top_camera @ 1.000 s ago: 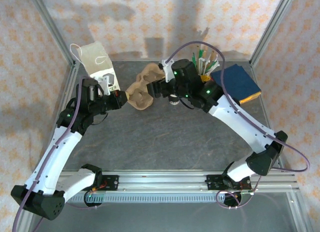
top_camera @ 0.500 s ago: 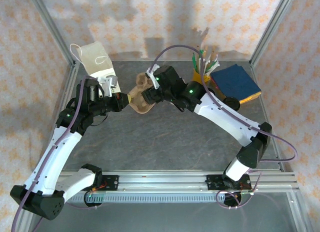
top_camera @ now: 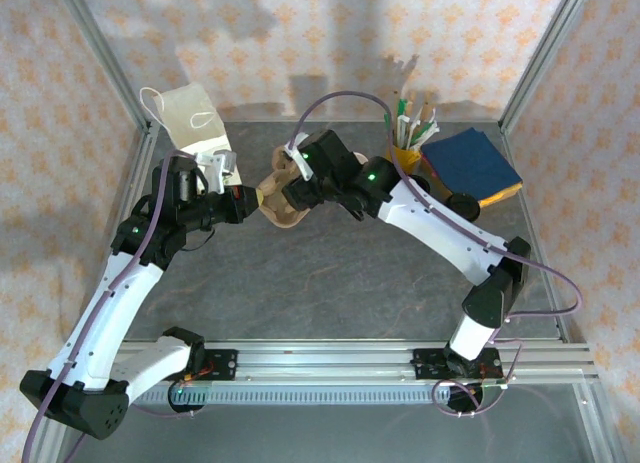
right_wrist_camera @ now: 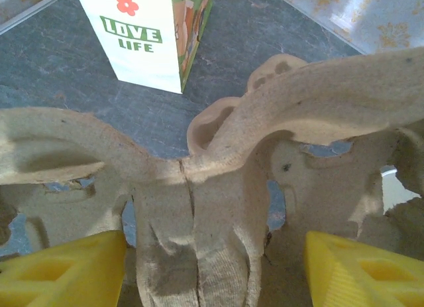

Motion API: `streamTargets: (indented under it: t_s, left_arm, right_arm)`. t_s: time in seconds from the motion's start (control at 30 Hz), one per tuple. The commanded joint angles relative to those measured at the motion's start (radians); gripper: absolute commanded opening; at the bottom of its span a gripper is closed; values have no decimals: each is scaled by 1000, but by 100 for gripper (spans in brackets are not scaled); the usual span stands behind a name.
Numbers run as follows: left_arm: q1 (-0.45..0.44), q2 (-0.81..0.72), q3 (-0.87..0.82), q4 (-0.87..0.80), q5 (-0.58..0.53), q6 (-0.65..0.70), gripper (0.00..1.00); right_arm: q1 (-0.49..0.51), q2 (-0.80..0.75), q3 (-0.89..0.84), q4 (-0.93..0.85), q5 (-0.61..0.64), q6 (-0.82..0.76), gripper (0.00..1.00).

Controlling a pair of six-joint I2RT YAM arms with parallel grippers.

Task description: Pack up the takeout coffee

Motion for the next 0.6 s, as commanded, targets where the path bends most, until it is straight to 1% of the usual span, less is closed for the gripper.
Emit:
streamTargets:
  t_s: [0.0, 0.1, 0.2, 0.33, 0.43, 0.47, 0.57]
  left_arm:
    - [-10, -5, 40, -14, 8, 26, 0]
    - [-10, -5, 41, -12, 8, 26, 0]
    - [-10, -9, 37, -9, 11, 22, 0]
    - [-9, -17, 29, -2, 17, 15, 0]
    - [-10, -20, 25, 2, 20, 13, 0]
    - [-10, -20, 23, 2, 21, 11, 0]
    - [-10, -18, 25, 2, 22, 9, 0]
  right_arm:
    - [2, 7, 30, -14, -1, -11, 67]
    - [1, 9, 24, -5, -7, -14, 62]
    - [1, 5, 14, 3, -10, -14, 55]
    - [0, 4, 5, 10, -6, -14, 55]
    - [2, 8, 3, 16, -3, -12, 62]
    - [1, 7, 3, 17, 1, -10, 63]
    - [1, 3, 0, 25, 0, -10, 61]
